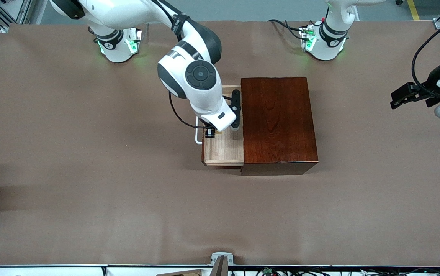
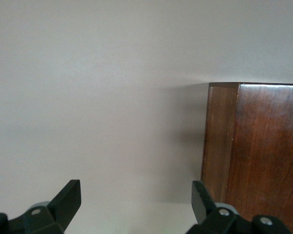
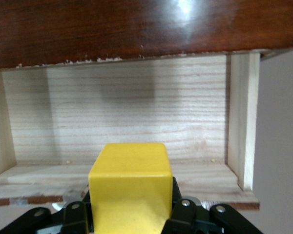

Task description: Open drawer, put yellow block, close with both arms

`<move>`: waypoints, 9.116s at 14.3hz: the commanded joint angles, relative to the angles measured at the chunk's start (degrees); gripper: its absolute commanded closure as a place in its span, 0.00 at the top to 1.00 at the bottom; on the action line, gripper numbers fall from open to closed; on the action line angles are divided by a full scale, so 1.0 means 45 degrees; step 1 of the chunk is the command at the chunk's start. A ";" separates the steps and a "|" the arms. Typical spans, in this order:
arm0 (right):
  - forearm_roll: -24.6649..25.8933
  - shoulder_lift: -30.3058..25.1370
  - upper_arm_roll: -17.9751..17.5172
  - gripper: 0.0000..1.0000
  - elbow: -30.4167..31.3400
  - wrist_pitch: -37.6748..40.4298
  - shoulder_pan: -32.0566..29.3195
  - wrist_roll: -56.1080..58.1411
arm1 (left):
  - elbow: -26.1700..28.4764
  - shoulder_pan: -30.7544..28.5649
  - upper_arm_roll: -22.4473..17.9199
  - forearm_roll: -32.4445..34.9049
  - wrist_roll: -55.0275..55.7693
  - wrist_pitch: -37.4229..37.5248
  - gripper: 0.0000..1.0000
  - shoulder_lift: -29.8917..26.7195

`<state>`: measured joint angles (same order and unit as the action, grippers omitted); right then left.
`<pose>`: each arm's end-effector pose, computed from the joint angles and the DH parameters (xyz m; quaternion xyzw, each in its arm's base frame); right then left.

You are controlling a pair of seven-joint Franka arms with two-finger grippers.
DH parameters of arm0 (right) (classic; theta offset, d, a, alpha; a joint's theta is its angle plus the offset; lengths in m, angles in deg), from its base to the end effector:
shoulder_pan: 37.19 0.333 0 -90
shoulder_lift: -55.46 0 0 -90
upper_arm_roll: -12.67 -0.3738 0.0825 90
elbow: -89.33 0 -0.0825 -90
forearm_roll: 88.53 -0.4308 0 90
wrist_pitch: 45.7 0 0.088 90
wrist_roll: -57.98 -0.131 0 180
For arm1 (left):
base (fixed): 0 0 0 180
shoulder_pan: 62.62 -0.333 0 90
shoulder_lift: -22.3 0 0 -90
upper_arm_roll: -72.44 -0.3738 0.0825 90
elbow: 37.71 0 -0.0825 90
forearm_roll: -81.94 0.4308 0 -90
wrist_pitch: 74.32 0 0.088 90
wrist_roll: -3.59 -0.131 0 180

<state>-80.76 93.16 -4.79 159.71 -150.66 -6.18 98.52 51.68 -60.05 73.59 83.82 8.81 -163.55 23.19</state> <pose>0.5912 0.5523 0.4029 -0.7202 -0.6931 0.0151 0.0264 0.6041 -0.0348 0.6533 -0.9997 -0.0132 0.0079 0.0169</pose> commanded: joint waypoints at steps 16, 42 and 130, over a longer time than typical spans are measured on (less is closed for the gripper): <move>0.1241 0.1507 0.0677 1.00 -0.0345 -0.0564 0.1469 -0.1451 | 0.0468 0.0171 -0.0177 -0.0613 -0.0281 -0.0620 1.00 -0.0334; 0.0076 -0.5404 0.3014 1.00 0.1333 0.3069 -0.3532 -0.5279 | 0.0370 0.0404 0.0521 -0.0594 -0.0261 -0.0581 1.00 -0.0353; -0.2293 -0.8943 0.4407 1.00 0.4459 0.4085 -0.7711 -0.9146 | -0.3556 0.0075 0.5936 0.1789 -0.2195 -0.0503 1.00 0.3457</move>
<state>-90.79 53.25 15.98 180.30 -132.50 -39.54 57.44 33.53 -57.70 99.99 93.06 -1.34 -166.78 42.22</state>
